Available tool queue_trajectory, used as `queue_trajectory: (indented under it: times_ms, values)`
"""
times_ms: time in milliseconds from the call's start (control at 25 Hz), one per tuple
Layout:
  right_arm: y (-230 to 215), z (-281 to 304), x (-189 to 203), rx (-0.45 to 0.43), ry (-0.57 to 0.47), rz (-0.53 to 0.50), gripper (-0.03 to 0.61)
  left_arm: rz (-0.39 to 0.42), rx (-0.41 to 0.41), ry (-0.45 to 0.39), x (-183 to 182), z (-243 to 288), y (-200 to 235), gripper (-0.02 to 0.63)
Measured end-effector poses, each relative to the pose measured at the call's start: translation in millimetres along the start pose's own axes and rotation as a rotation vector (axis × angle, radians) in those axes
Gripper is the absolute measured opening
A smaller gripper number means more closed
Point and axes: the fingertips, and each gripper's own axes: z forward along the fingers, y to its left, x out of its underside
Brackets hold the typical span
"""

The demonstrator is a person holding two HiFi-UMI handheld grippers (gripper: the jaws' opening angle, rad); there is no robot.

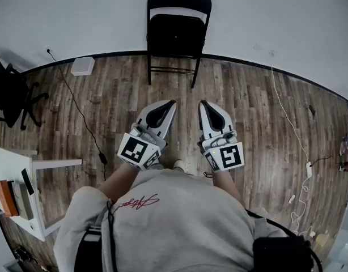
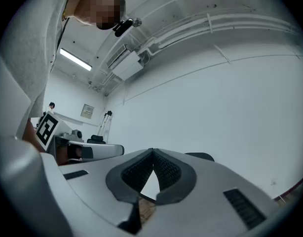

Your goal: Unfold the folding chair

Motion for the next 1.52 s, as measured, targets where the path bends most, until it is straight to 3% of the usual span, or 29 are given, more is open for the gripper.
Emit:
queue_trajectory:
  times_ms: [840,1200,1520]
  values:
    - [-13,-1,6,0.032,0.000,0.030,0.017,0.016,0.016,0.006,7,9,1,0.009]
    - [-23,-2,10,-0.029,0.023,0.009,0.015,0.004,-0.013,-0.009,12,27,-8,0.009]
    - [-64,-7,22,-0.036,0.048,0.017,0.015,-0.029,-0.080,-0.017,25,53,-12,0.009]
